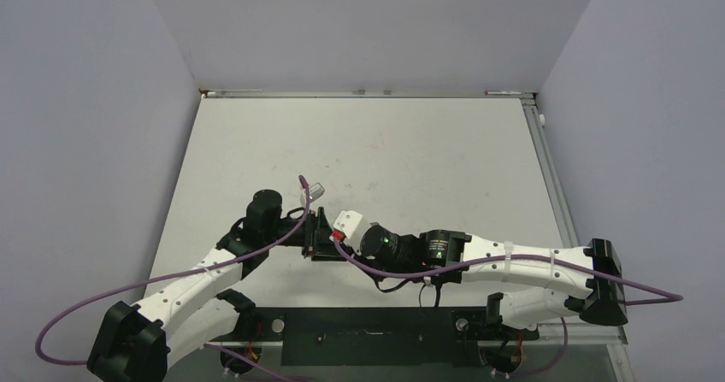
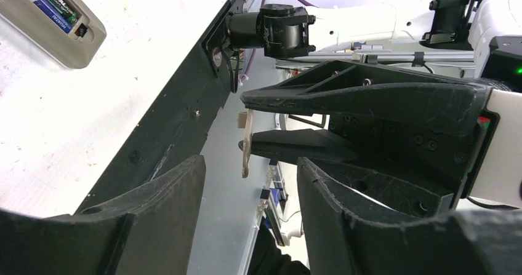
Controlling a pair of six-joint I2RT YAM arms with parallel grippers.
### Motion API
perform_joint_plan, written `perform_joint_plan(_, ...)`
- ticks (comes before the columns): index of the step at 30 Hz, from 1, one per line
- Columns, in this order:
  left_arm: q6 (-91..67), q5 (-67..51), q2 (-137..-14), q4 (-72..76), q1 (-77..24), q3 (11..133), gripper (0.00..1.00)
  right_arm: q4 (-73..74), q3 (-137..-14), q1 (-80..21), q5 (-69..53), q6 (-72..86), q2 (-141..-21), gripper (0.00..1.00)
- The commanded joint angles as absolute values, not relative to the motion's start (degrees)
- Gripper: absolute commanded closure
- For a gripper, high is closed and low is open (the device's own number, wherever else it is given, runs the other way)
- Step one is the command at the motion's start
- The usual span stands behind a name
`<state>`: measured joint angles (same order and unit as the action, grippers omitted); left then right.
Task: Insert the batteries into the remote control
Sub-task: Turn over the battery cover.
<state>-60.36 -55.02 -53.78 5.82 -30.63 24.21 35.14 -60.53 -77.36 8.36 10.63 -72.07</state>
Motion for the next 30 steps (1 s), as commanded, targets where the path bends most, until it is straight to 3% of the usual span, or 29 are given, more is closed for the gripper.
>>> perform_joint_plan(1, -58.8, -53.6, -54.0, 6.4, -30.0, 25.0, 0.45, 36.3, -61.6, -77.8, 11.0, 14.5, -72.1, 0.92)
perform_joint_plan(14, -48.3, -45.0, -60.3, -3.1, -29.8, 31.3, 0.41, 42.1, -59.0, -71.6, 9.3, 23.7, -71.4, 0.92)
perform_joint_plan(30, -45.5, -36.5, -77.2, 3.0, -34.7, 42.3, 0.41, 44.9, -53.6, -68.1, 7.5, 31.2, -65.1, 0.92)
